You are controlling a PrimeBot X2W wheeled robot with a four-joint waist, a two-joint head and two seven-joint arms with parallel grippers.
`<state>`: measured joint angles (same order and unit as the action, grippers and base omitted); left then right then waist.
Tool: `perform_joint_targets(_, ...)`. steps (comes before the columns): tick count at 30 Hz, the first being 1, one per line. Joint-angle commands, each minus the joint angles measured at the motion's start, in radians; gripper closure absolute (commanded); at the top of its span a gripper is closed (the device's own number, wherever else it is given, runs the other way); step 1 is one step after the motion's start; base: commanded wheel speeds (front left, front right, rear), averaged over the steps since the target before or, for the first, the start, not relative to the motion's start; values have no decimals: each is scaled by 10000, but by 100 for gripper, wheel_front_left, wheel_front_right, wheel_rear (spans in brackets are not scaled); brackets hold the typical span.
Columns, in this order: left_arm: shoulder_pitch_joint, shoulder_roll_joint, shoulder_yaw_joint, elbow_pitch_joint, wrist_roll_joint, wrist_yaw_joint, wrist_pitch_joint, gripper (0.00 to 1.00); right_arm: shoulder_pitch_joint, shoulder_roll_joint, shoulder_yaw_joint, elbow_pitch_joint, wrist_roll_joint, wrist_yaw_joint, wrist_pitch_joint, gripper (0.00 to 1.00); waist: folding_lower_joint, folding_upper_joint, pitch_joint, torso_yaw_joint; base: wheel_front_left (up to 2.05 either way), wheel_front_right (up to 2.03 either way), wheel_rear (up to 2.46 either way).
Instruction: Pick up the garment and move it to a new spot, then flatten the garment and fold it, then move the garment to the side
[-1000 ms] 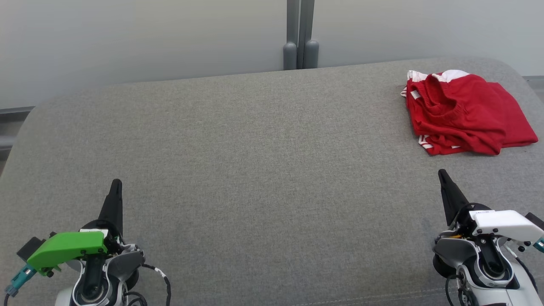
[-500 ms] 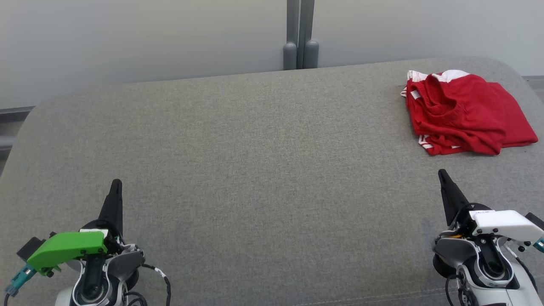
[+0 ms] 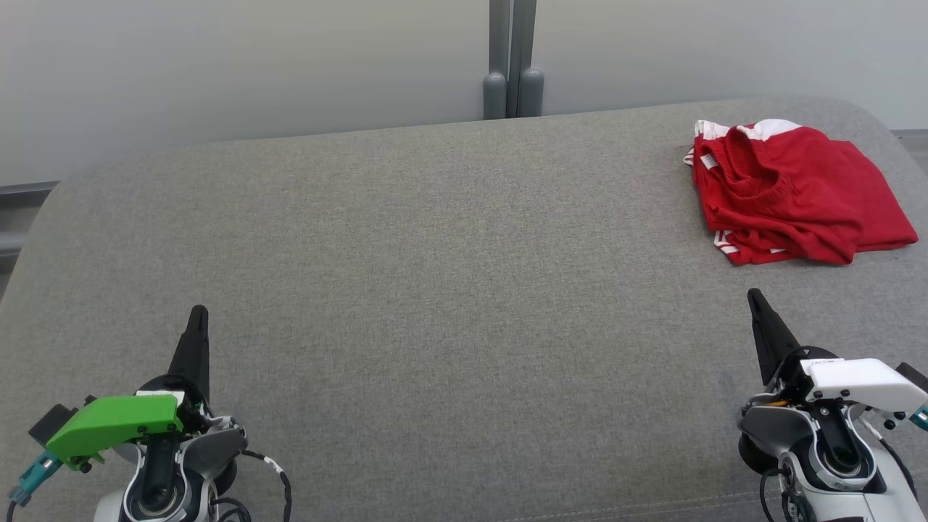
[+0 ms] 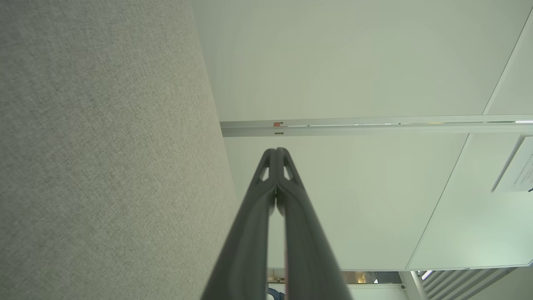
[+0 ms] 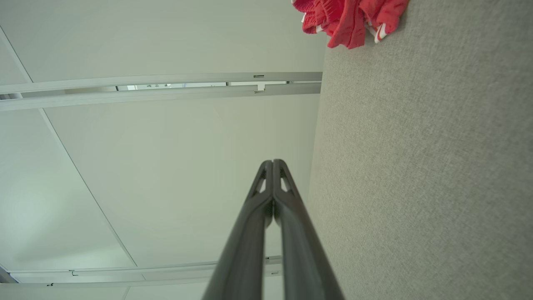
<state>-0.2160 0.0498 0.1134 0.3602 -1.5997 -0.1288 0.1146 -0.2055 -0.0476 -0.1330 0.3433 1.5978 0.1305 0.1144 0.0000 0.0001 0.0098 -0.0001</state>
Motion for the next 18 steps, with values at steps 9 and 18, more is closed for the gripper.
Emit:
perform_joint_targets(9, -149, 7, 18, -3, -41, -45, 38, 100, -41, -48, -12, 12, 36, 4, 34, 100, 0, -1, 0, 0, 0, 0, 0)
perform_joint_targets(18, -149, 7, 17, -4, -41, -46, 37, 100, -41, -48, -12, 12, 35, 4, 34, 100, 0, -1, 0, 0, 0, 0, 0)
